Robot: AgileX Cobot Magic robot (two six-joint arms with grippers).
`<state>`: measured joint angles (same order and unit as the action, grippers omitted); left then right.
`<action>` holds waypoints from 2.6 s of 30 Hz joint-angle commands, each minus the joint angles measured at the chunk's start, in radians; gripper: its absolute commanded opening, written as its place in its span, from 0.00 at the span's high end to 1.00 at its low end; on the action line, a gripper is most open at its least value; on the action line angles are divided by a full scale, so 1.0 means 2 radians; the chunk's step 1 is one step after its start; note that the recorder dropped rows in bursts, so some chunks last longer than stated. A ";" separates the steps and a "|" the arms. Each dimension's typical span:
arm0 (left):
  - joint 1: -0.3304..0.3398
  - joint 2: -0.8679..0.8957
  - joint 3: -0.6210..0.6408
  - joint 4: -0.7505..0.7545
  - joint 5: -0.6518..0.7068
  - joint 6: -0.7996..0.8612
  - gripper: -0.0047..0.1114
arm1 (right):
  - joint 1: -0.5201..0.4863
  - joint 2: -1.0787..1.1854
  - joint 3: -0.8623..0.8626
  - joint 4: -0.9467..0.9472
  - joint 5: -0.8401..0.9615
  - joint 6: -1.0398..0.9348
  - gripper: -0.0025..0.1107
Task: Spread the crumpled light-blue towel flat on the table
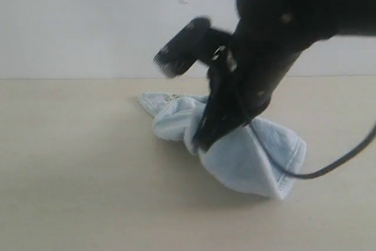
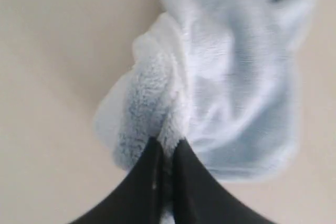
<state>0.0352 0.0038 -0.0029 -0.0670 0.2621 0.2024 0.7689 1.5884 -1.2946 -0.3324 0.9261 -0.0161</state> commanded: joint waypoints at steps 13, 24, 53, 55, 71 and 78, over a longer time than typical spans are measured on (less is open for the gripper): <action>0.001 -0.002 0.001 0.000 -0.004 0.000 0.92 | -0.170 -0.090 0.080 -0.236 0.068 0.204 0.97; 0.001 -0.002 0.001 0.030 -0.076 0.011 0.92 | -0.322 -0.090 0.217 -0.100 -0.168 0.236 0.96; 0.001 0.127 -0.006 -0.067 -0.417 -0.138 0.92 | -0.318 -0.091 0.264 -0.133 -0.375 0.358 0.56; 0.001 0.207 -0.023 -0.040 -0.417 -0.138 0.92 | -0.280 -0.091 0.264 -0.133 -0.377 0.318 0.56; -0.023 0.701 -0.281 0.906 -0.422 -0.987 0.92 | -0.385 -0.064 0.241 0.313 -0.112 -0.067 0.56; -0.022 0.744 -0.306 0.905 -0.552 -0.888 0.92 | -0.420 0.004 0.241 0.380 -0.114 -0.147 0.56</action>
<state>-0.0092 1.4829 -0.6025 1.7280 -0.7977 -1.6559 -0.0699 1.5583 -0.8055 0.3442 0.7094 -0.1946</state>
